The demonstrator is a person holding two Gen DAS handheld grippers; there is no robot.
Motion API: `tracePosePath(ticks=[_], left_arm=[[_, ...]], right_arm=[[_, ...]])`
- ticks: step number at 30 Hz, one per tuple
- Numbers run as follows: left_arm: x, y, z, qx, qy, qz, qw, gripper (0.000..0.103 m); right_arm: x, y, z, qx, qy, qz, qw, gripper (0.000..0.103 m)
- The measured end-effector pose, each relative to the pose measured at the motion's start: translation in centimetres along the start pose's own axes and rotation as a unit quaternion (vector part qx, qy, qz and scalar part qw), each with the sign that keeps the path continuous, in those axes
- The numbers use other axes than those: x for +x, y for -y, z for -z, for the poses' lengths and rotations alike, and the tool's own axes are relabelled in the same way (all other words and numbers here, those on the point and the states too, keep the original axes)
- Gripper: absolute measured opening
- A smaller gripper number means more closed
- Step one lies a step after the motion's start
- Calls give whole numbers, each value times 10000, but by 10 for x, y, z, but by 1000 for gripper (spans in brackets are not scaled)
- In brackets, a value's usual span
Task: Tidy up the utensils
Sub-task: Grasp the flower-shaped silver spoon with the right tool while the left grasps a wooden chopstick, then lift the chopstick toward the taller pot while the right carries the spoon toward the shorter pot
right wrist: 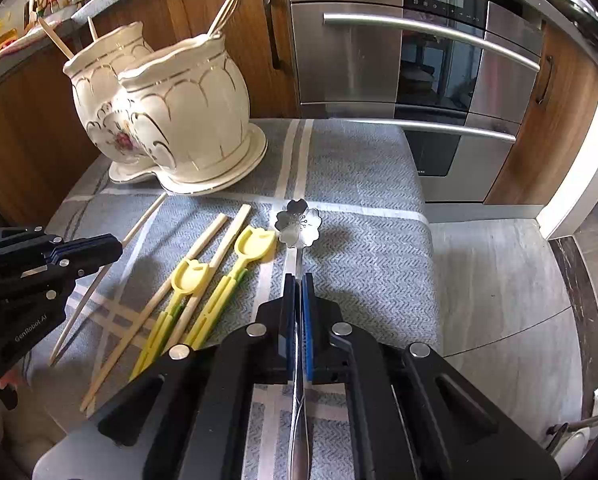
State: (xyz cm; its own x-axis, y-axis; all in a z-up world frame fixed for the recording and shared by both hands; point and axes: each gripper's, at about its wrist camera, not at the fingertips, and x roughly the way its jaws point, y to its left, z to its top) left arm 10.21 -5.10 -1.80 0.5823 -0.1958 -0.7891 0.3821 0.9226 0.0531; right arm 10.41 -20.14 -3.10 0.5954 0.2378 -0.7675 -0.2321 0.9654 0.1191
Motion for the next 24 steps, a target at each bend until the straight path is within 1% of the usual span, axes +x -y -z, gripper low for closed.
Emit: tracePosePath(ticks=[6, 11, 14, 16, 20, 22, 24], left_arm=[[-15, -7, 1, -34, 191, 20, 9998, 4], [-35, -10, 6, -110, 512, 180, 9985, 4], [-44, -9, 6, -137, 653, 236, 9975, 3], [-51, -12, 7, -139, 745, 262, 9968, 0], [-63, -16, 4, -176, 965, 317, 9947, 0], [-63, -16, 4, -155, 948, 339, 9948, 0], [-57, -16, 4, -92, 767, 353, 9964, 0]], right_arm=[[-21, 1, 0, 44, 459, -120, 9989, 3], [-38, 3, 3, 47, 835, -217, 9963, 3], [-46, 4, 2, 54, 1011, -259, 9945, 3], [-51, 4, 2, 43, 1133, -290, 9931, 3], [-63, 2, 2, -24, 1388, -305, 9898, 3], [-65, -1, 2, -80, 1416, -300, 9894, 3], [-64, -2, 2, -92, 1332, -282, 9906, 3]])
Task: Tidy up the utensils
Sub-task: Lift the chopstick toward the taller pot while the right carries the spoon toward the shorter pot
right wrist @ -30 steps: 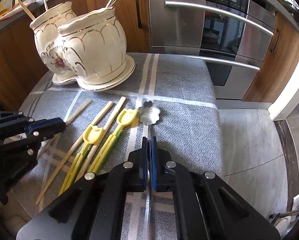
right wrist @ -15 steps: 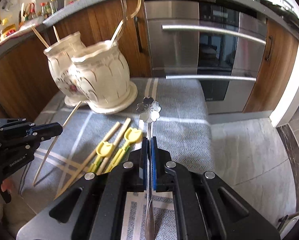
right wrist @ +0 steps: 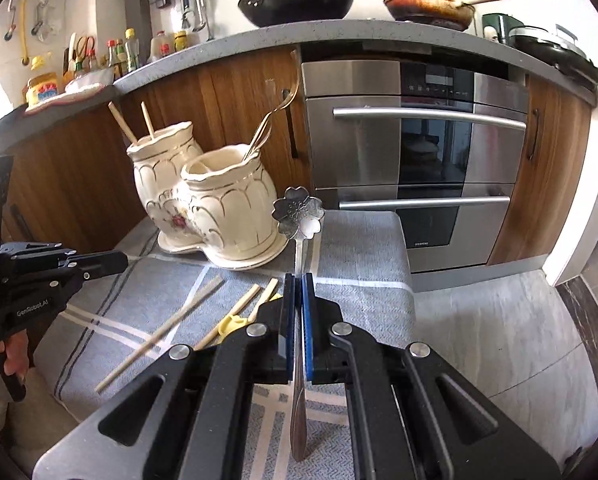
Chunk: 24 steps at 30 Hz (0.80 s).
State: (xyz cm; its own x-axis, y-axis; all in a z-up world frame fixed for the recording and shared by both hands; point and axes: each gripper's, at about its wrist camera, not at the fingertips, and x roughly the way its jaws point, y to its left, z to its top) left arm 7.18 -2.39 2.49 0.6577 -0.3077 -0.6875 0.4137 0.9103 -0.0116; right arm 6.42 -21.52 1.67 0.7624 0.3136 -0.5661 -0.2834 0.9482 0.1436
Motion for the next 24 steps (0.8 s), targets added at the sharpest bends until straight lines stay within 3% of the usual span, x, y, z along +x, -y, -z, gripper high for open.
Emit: tracePosePath(ticks=[3, 5, 6, 10, 14, 18, 20, 24], left_arm=[[17, 6, 6, 121, -489, -32, 9987, 5], [25, 10, 10, 215, -608, -74, 9979, 29], [31, 12, 12, 272, -688, -122, 9972, 30], [47, 7, 20, 221, -981, -204, 9947, 30], [61, 0, 25, 118, -1155, -308, 9928, 20], [66, 0, 24, 202, -1118, -329, 9930, 19], [68, 1, 23, 246, -1113, -323, 9930, 6], [67, 3, 23, 428, -920, -275, 9945, 5]], right_arm=[[2, -1, 2, 41, -63, -51, 10000, 3], [1, -2, 3, 10, -40, -35, 10000, 3], [1, -3, 3, -3, -27, -34, 10000, 3], [-6, -1, 1, 20, 152, -60, 9999, 3], [-17, -1, -1, -26, 438, -49, 9990, 3], [-27, -5, -4, -130, 702, -34, 9974, 3], [-32, -8, -7, -182, 819, -28, 9965, 3], [-38, -11, -11, -243, 921, -48, 9954, 3]])
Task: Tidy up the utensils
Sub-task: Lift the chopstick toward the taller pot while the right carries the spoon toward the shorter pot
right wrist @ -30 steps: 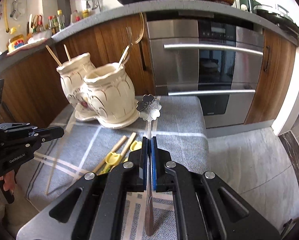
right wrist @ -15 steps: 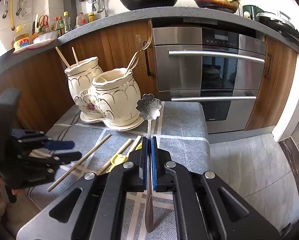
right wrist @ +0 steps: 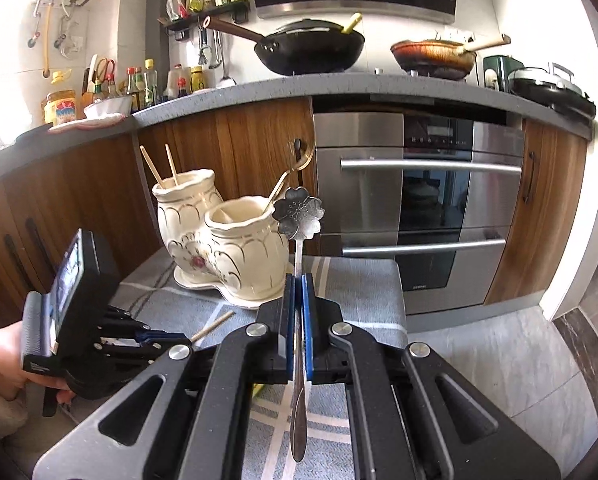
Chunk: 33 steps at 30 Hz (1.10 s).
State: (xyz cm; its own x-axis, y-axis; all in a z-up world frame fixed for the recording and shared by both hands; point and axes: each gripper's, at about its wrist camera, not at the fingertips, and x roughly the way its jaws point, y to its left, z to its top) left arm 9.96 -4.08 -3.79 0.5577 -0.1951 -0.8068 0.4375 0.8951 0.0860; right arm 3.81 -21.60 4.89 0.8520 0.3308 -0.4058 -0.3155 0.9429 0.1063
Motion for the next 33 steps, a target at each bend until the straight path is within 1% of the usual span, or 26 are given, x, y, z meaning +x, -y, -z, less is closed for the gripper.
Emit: tracePosePath(ticks=[5, 8, 9, 11, 13, 15, 17, 18, 20, 23, 25, 29, 31, 33], left_arm=[[-22, -2, -2, -119, 616, 153, 9979, 5], [-42, -13, 4, -311, 1120, 259, 9929, 5], [-48, -16, 6, -327, 1251, 240, 9913, 5], [-55, -20, 7, -333, 1312, 260, 9905, 5], [-66, -26, 9, -354, 1508, 381, 9872, 5], [-72, -30, 11, -401, 1546, 524, 9858, 5], [-67, -31, 9, -368, 1318, 492, 9894, 5], [-62, -29, 8, -304, 1115, 356, 9927, 5], [-57, -26, 9, -204, 810, 255, 9962, 5], [-40, -26, 13, -195, 326, 296, 9988, 5], [-33, -24, 14, -171, 77, 266, 9995, 5], [-29, -22, 16, -109, -264, 254, 9993, 6], [-30, -22, 19, -60, -369, 242, 9990, 8], [-30, -22, 21, -27, -453, 260, 9986, 8]], right_arm=[[-4, -1, -3, 2, 87, -8, 10000, 3], [-5, -1, -4, 26, 120, -26, 9999, 3], [-5, -1, -4, 25, 121, -38, 9999, 3], [-4, -3, -5, 9, 106, -43, 9999, 3], [-3, -4, -5, -3, 98, -56, 9999, 3], [-3, -6, -5, -21, 98, -82, 9999, 3], [-3, -7, -5, -37, 96, -87, 9999, 3], [-3, -7, -5, -44, 88, -96, 9999, 3], [-3, -8, -5, -62, 85, -93, 9999, 3], [-2, -6, -5, -32, 60, -84, 9999, 3], [-2, -4, -5, -4, 46, -75, 10000, 3], [-3, -1, -5, 36, 54, -73, 10000, 3], [-2, 1, -5, 56, 46, -72, 9999, 3], [-2, 3, -5, 83, 48, -69, 9999, 3]])
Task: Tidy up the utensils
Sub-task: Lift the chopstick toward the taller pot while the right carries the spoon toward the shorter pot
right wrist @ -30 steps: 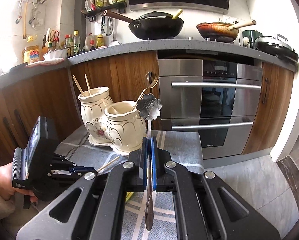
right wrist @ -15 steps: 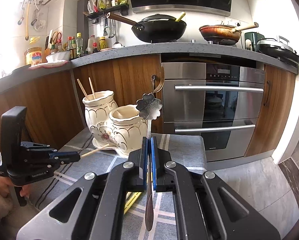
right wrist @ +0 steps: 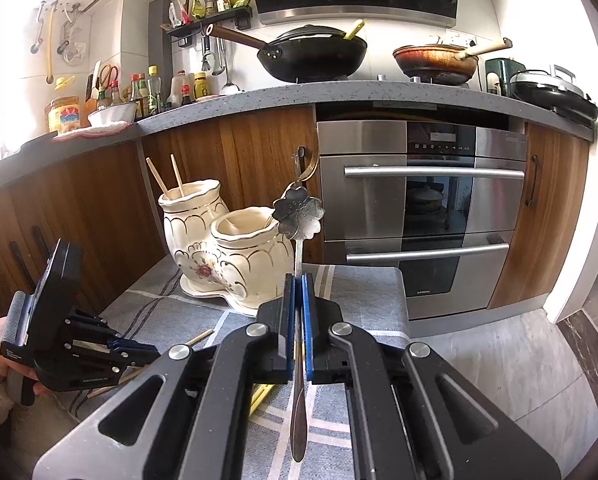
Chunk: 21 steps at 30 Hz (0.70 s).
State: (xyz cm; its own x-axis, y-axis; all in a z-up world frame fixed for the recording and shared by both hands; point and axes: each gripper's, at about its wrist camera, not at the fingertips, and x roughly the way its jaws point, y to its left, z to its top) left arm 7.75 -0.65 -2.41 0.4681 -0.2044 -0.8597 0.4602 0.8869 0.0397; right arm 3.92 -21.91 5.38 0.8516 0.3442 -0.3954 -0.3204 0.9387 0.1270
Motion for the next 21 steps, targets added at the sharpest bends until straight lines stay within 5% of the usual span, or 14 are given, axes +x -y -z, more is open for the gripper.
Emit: tracePosePath(ticks=[10, 16, 21], left_arm=[[-1, 1, 1, 79, -13, 68, 9999, 5], [-41, -1, -7, 44, 875, 444, 9952, 5], [-80, -6, -14, 77, 2029, 445, 9782, 5]], right_arm=[[-1, 2, 1, 50, 27, -23, 10000, 3], [-5, 1, -8, 48, 185, -58, 9998, 3], [-1, -7, -25, 6, 353, -195, 9992, 3]])
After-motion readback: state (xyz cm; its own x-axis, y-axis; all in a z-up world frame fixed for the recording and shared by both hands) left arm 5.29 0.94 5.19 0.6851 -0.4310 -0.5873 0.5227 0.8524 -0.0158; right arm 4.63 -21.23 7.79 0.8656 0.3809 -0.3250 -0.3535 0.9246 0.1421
